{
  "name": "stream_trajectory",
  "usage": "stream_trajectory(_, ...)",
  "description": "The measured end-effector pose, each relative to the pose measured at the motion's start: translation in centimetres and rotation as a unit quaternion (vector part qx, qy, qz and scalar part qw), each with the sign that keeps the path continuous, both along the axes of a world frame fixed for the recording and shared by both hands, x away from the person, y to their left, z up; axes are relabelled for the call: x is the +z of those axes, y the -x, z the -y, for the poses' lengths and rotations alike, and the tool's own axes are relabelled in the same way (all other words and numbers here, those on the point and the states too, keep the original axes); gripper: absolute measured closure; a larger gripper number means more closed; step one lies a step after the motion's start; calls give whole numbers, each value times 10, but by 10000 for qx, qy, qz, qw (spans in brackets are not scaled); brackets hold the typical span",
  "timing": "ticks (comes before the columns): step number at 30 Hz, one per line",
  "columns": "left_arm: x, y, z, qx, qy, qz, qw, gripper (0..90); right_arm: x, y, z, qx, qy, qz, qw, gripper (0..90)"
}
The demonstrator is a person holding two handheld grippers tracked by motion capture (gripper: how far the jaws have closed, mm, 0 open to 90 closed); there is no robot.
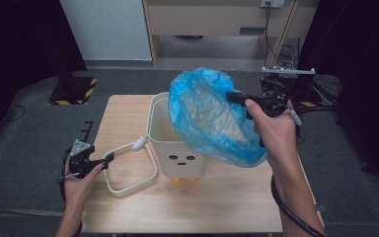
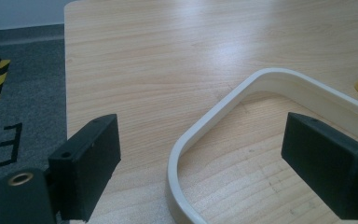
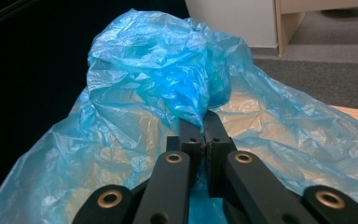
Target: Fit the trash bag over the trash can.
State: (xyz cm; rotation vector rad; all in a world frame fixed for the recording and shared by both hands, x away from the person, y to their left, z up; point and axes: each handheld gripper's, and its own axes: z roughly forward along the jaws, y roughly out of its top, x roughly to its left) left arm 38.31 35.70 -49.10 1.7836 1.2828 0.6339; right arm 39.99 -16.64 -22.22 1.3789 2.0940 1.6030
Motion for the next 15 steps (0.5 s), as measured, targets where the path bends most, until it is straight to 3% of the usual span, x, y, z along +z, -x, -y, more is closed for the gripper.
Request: stream_trajectory(15,1,0,0,6,17,21,10000,111,11,-6,-34,111,114,-148,9998,896)
